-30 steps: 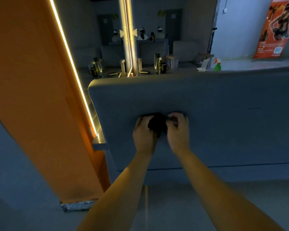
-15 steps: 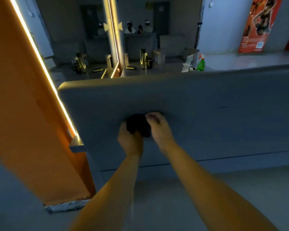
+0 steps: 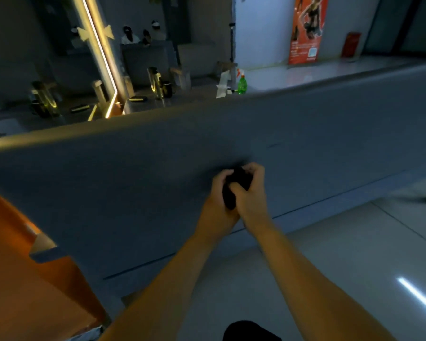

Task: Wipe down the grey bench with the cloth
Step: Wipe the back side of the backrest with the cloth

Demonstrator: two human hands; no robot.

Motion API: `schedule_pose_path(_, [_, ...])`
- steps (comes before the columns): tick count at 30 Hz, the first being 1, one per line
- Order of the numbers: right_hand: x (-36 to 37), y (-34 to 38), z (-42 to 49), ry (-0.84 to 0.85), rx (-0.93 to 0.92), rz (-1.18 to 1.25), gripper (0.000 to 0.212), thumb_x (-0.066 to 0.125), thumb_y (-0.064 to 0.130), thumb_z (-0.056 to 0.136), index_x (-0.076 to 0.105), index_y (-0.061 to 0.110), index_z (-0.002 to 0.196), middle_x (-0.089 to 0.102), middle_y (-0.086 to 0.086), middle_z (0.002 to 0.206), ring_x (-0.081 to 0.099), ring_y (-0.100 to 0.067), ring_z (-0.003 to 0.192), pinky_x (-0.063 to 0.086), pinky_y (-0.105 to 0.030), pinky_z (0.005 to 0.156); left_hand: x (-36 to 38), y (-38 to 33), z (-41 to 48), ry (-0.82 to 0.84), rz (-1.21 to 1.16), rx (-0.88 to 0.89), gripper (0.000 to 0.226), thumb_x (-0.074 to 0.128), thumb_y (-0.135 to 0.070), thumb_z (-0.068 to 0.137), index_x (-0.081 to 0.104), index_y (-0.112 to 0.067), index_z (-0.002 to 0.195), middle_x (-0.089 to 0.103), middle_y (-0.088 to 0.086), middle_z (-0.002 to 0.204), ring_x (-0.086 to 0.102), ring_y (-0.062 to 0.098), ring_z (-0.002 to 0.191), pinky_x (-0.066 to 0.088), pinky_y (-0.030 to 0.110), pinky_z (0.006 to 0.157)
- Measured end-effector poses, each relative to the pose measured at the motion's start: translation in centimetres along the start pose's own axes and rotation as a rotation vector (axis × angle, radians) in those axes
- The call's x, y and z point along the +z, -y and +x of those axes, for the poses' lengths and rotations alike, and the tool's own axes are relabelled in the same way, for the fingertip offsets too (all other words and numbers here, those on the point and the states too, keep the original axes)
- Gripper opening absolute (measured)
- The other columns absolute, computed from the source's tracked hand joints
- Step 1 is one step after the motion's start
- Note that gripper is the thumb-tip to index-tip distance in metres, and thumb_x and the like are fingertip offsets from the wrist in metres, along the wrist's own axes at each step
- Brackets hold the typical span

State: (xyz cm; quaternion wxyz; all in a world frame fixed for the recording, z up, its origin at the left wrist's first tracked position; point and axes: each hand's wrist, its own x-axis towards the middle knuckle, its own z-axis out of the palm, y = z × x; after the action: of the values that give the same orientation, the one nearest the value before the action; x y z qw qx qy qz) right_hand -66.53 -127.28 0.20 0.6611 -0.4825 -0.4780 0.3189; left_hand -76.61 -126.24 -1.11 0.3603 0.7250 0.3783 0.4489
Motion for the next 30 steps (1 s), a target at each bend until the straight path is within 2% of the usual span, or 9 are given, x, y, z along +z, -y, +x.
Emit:
schedule_pose_path(3, [-3.4, 0.7, 1.2, -0.226, -0.037, 0.004, 0.034, 0.057, 0.002, 0.095, 0.042, 0.026, 0.116, 0.052, -0.001, 0.113, 0.058, -0.002, 0.095, 0.055, -0.021, 0.079, 1.9, -0.8, 1.8, 0.091, 0.267, 0.242, 0.066, 0.076, -0.019, 0.088, 0.044, -0.029, 0.145, 0.048, -0.002, 0.148, 0.046, 0.014, 0.133, 0.043, 0.034, 0.111])
schedule_pose_path(7, [-6.7, 2.7, 4.3, -0.595, -0.011, 0.121, 0.023, 0.063, 0.016, 0.098, 0.047, 0.033, 0.101, 0.057, -0.001, 0.107, 0.06, -0.012, 0.092, 0.056, -0.035, 0.083, 2.1, -3.0, 5.0, -0.231, 0.697, 0.656, 0.04, 0.07, -0.015, 0.09, 0.066, -0.017, 0.13, 0.045, 0.006, 0.155, 0.036, 0.026, 0.146, 0.018, 0.049, 0.124])
schedule_pose_path(10, [-7.5, 3.7, 7.2, -0.755, 0.012, 0.181, 0.008, 0.06, 0.024, 0.102, 0.054, 0.028, 0.108, 0.059, -0.005, 0.117, 0.062, -0.01, 0.093, 0.057, -0.029, 0.082, 1.2, -4.0, 7.3, -0.283, 0.903, 0.693, 0.049, 0.07, -0.016, 0.089, 0.061, -0.021, 0.137, 0.026, 0.008, 0.165, 0.017, 0.026, 0.155, -0.002, 0.049, 0.125])
schedule_pose_path(13, [-5.6, 3.3, 9.1, -0.737, 0.057, 0.254, 0.025, 0.057, 0.03, 0.102, 0.057, 0.02, 0.125, 0.049, -0.01, 0.136, 0.061, -0.012, 0.103, 0.056, -0.028, 0.089, 1.0, -3.2, 7.8, -0.234, 1.124, 0.669, 0.068, 0.072, -0.028, 0.089, 0.045, -0.024, 0.151, 0.007, 0.007, 0.17, 0.003, 0.026, 0.157, -0.016, 0.046, 0.122])
schedule_pose_path(16, [-3.6, 3.2, 8.2, -0.65, -0.006, 0.162, 0.023, 0.055, 0.009, 0.096, 0.059, 0.028, 0.109, 0.054, 0.001, 0.119, 0.063, -0.005, 0.1, 0.055, -0.039, 0.094, 1.1, -2.1, 8.5, -0.275, 1.203, 0.663, 0.07, 0.069, -0.03, 0.092, 0.039, -0.025, 0.155, 0.0, 0.005, 0.17, -0.005, 0.023, 0.156, -0.02, 0.046, 0.12])
schedule_pose_path(17, [-3.3, 2.6, 7.8, -0.622, -0.032, 0.111, 0.032, 0.051, 0.002, 0.095, 0.059, 0.03, 0.109, 0.053, 0.006, 0.117, 0.062, 0.002, 0.098, 0.053, -0.035, 0.094, 1.3, -1.7, 8.8, -0.301, 1.233, 0.656, 0.073, 0.071, -0.029, 0.091, 0.037, -0.026, 0.156, -0.005, 0.004, 0.17, -0.01, 0.023, 0.156, -0.021, 0.046, 0.119])
schedule_pose_path(21, [-2.1, -0.9, 6.6, -0.447, -0.086, -0.013, 0.062, 0.053, -0.003, 0.098, 0.036, 0.021, 0.152, 0.032, 0.007, 0.145, 0.042, 0.004, 0.126, 0.034, -0.01, 0.109, 1.9, -0.7, 10.4, -0.357, 1.269, 0.641, 0.086, 0.077, -0.027, 0.086, 0.025, -0.027, 0.155, -0.025, -0.001, 0.166, -0.023, 0.02, 0.153, -0.026, 0.045, 0.118])
schedule_pose_path(26, [-4.5, -1.3, 7.7, -0.538, -0.208, -0.253, 0.036, 0.067, -0.001, 0.089, 0.067, 0.013, 0.122, 0.061, -0.002, 0.116, 0.051, 0.019, 0.095, 0.036, 0.002, 0.086, 2.3, -0.2, 10.8, -0.412, 1.25, 0.656, 0.073, 0.068, -0.035, 0.093, 0.027, -0.028, 0.154, -0.026, -0.005, 0.165, -0.022, 0.016, 0.153, -0.023, 0.043, 0.118])
schedule_pose_path(30, [-7.2, -0.7, 10.1, -0.689, -0.1, -0.074, 0.027, 0.07, 0.011, 0.091, 0.069, 0.018, 0.117, 0.067, 0.004, 0.112, 0.062, -0.004, 0.102, 0.05, -0.019, 0.092, 2.6, -0.3, 10.8, -0.444, 1.274, 0.655, 0.074, 0.071, -0.041, 0.09, 0.032, -0.027, 0.152, -0.025, -0.004, 0.166, -0.02, 0.016, 0.153, -0.018, 0.044, 0.119])
